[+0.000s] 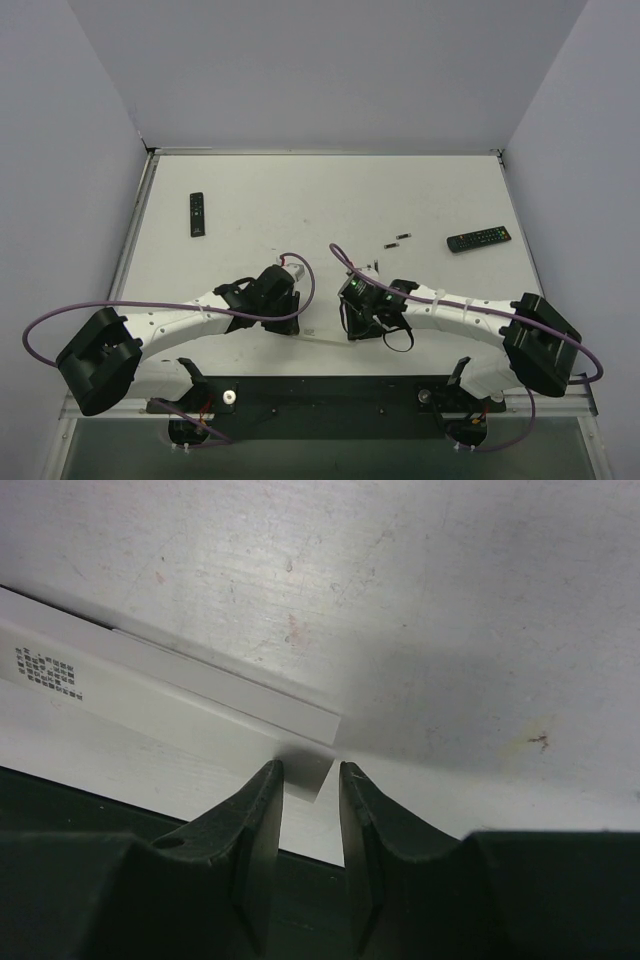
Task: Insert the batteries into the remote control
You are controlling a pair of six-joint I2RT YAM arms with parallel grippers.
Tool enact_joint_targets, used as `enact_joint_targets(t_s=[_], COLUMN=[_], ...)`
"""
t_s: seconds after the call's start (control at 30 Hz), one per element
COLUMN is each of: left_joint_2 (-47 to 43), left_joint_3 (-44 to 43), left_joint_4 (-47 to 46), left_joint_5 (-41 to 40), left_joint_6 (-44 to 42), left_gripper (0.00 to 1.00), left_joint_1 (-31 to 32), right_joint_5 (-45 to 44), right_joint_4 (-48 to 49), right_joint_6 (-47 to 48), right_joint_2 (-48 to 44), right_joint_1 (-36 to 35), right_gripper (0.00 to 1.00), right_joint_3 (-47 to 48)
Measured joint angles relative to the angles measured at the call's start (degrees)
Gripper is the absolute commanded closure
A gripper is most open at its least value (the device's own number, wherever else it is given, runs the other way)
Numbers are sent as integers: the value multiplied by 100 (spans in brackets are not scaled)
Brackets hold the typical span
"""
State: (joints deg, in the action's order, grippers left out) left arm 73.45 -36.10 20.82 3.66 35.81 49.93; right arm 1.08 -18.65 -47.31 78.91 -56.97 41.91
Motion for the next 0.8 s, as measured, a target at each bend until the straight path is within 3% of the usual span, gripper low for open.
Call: enact_joint_targets(t_s=[0.27, 0.8], left_joint_2=[0, 0], left_joint_3=[0, 83], left_joint_4=[4, -103], left_joint_5=[-22, 345], left_joint_6=[0, 0], left_gripper=[70, 70], left_joint_1=[0, -208], right_joint_5=[205, 247], right_joint_4=[39, 7], right_joint_6=[-61, 46], right_joint_2=[136, 212], right_joint_1=[-13, -11], right_gripper=[87, 87], right_joint_3=[26, 109])
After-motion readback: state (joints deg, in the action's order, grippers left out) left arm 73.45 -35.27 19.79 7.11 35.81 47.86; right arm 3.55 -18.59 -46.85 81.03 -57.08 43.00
